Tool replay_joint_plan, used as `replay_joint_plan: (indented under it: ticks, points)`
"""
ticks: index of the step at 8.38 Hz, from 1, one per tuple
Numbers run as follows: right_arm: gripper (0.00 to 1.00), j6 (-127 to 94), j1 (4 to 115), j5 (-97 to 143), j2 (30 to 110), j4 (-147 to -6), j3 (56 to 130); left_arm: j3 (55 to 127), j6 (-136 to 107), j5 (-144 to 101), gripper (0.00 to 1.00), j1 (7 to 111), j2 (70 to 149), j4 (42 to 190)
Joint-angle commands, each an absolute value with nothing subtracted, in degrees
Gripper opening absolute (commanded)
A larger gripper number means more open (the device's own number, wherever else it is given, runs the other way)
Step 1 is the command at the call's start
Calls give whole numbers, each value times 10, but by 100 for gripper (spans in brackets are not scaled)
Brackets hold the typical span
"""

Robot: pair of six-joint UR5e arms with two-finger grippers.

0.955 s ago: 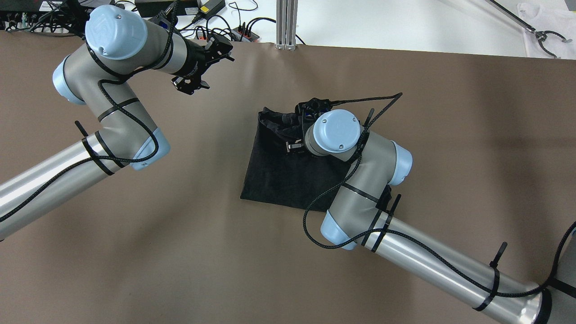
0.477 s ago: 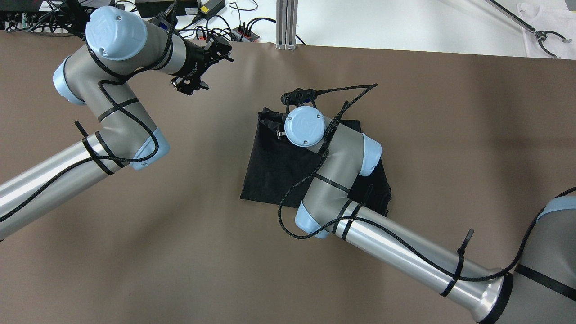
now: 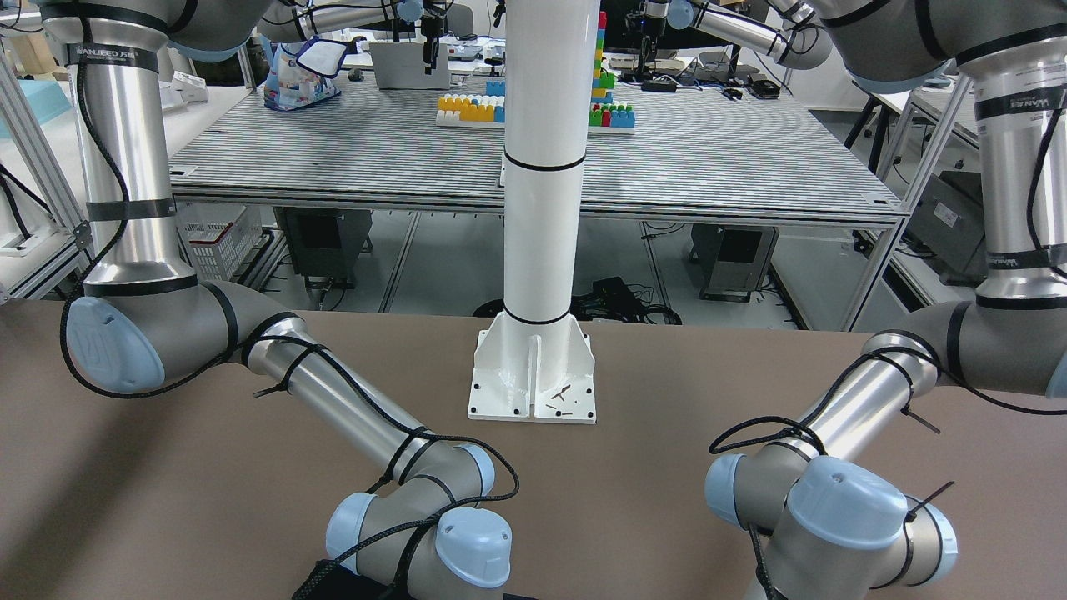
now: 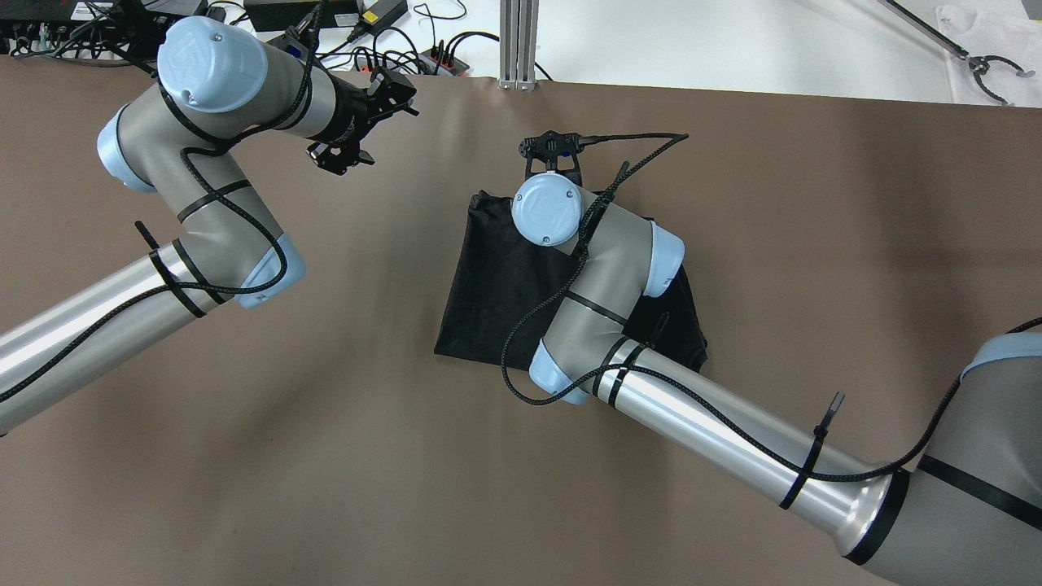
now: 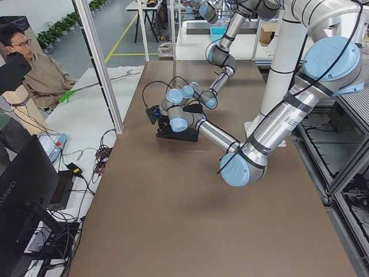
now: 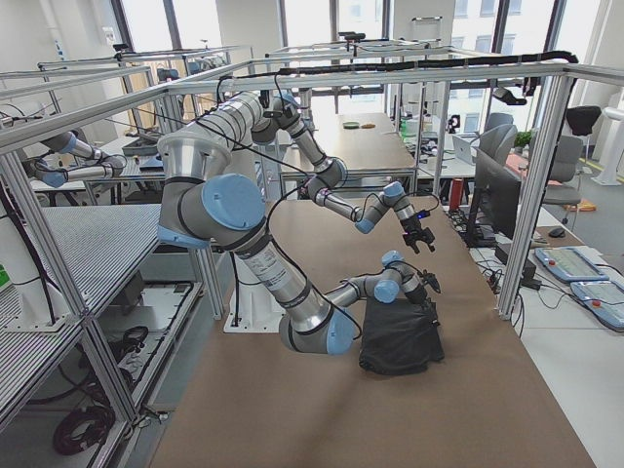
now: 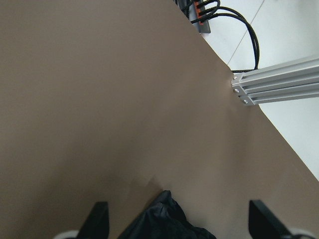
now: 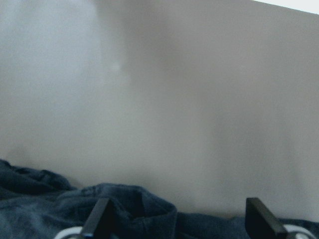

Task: Fold clothes

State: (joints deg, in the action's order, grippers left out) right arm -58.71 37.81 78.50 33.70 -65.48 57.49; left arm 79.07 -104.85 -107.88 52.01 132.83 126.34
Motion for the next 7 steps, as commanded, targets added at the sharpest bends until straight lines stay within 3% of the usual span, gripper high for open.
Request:
replay_joint_plan:
  ticks: [1, 4, 7]
  points:
    - [95, -614, 398, 786, 311, -592, 521, 795, -1050, -1078, 100, 521, 1318, 1264]
    - [95, -614, 464, 943, 309, -590, 537, 796, -1049, -1078, 100, 525, 1316, 1263]
    - [95, -530, 505, 991, 394, -591, 609, 798, -958, -1119, 100, 568, 1298, 1259]
